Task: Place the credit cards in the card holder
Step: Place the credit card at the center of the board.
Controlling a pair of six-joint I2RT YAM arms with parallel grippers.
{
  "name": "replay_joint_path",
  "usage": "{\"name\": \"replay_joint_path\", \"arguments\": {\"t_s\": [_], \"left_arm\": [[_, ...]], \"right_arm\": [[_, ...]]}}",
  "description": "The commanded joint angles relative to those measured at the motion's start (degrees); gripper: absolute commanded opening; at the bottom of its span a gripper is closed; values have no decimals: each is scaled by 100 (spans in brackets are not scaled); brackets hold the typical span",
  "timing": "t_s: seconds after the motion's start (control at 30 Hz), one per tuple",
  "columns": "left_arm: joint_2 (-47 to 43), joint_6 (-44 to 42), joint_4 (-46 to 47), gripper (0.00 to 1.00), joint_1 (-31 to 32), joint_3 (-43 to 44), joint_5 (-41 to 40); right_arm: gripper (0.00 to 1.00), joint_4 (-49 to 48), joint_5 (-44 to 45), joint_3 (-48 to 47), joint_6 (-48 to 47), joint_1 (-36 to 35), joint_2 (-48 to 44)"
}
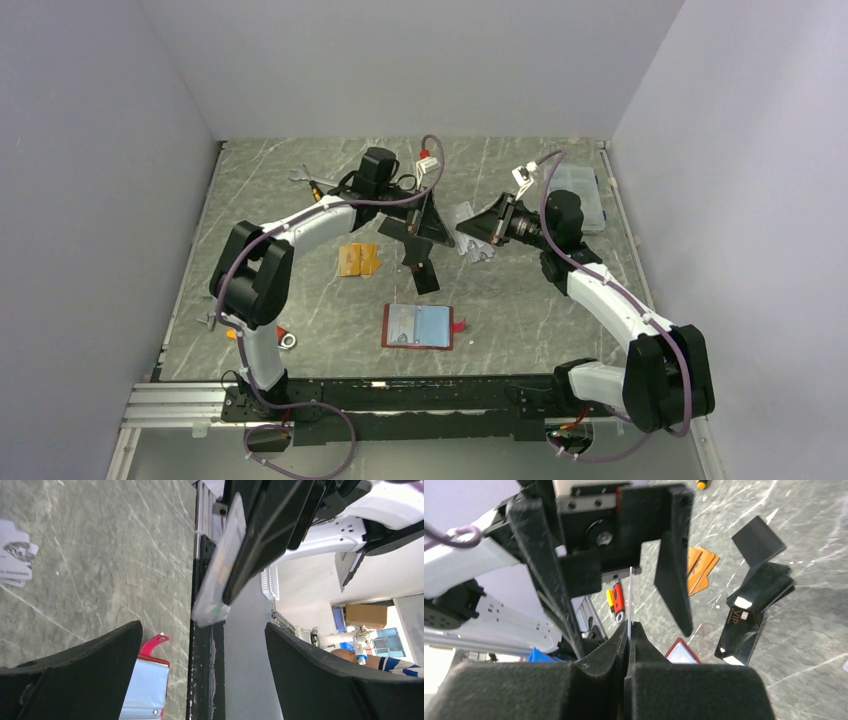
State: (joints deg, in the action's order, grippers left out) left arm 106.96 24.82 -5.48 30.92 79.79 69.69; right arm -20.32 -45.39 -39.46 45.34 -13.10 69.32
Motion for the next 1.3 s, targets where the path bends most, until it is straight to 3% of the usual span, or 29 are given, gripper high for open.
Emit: {"name": "replay_joint_path", "arguments": {"t_s": [0.0, 0.2, 0.37, 0.43, 0.53, 0.73, 0.97, 1.13, 1.27], "left_arm": [[-192, 2189, 3433, 99, -274, -397, 506], [8, 3018, 4897, 99, -485, -662, 490], [-25, 2427, 4386, 94, -490, -488, 399], [44, 2377, 4324, 87, -488, -359, 463], [218, 2680, 4598, 69, -473, -226, 631], [380, 3068, 5044, 45, -432, -262, 797], [638, 3345, 5323, 34, -361, -69, 979], [772, 3665, 5689, 0, -341, 45, 1066], [869, 3964, 5990, 0, -344, 146, 1090]], "right_arm": [[0, -208, -99, -224, -387, -157, -109], [0, -154, -249, -154, -405, -160, -150], [0, -311, -470, -133, -318, -217, 15], [0, -184, -488, -201, -410, -287, 110], [0, -142, -460, -237, -453, -324, 176], [0, -49, -386, -317, -526, -324, 241], [0, -65, -416, -326, -532, -317, 245], [0, -32, -457, -313, -538, -320, 291], [0, -32, -438, -218, -528, -324, 290]]}}
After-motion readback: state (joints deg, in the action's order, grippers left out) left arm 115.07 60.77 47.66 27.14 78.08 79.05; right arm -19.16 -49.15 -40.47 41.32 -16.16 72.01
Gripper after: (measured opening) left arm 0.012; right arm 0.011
